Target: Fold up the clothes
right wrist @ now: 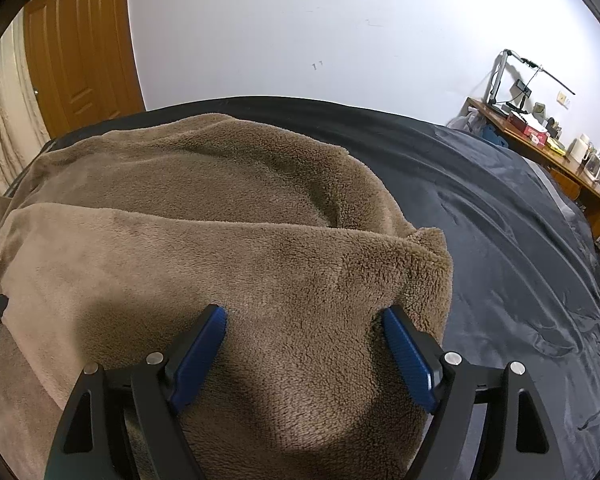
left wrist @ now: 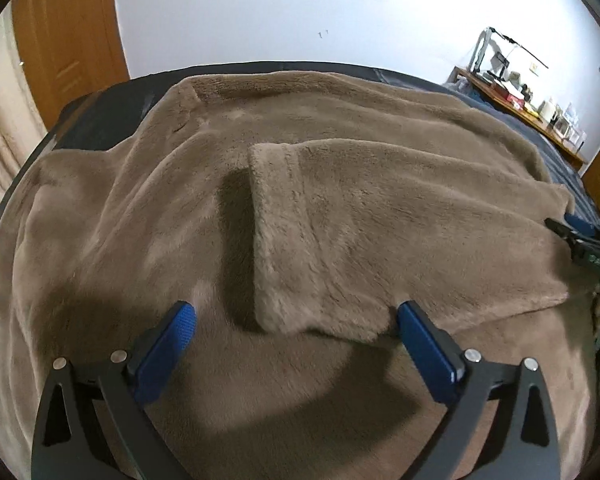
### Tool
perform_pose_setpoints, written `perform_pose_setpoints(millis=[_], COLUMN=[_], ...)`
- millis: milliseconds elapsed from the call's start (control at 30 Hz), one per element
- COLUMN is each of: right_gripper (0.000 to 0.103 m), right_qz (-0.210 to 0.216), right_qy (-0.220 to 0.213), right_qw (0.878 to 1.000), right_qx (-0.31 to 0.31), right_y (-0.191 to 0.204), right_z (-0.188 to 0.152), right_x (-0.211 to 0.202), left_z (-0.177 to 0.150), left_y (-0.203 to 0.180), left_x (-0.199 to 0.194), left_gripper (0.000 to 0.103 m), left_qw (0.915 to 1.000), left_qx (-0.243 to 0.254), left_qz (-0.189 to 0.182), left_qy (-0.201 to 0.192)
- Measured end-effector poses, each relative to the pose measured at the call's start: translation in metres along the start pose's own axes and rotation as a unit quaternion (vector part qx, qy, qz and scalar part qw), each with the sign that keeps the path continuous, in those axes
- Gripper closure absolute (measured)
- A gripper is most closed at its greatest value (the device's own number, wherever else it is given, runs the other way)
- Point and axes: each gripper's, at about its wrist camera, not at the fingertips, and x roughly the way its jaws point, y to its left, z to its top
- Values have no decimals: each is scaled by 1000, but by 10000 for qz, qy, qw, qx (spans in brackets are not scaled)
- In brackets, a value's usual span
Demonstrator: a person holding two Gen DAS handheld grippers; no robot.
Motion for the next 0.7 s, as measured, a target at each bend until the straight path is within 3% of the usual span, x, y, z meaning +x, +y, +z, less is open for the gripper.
perform_pose_setpoints(millis=[433, 600, 700], right_gripper=[16, 15, 15], right_qz=[67, 76, 81], right_qy=[17, 18, 16], right_qw=[10000, 10000, 10000], right_qx=[-19, -20, -17], right_y=[1, 0, -1], right_z=[1, 0, 0], right_x=[3, 3, 3], left_z=[-35, -52, -67], left_y=[15, 29, 42], left_x=[-28, -56, -76], left_gripper=[2, 2, 2], left_qw=[9976, 9943, 9937], left_qx=[-664, -978, -1045], left_qz=[-193, -371, -251], left_qy=[-35, -223, -334])
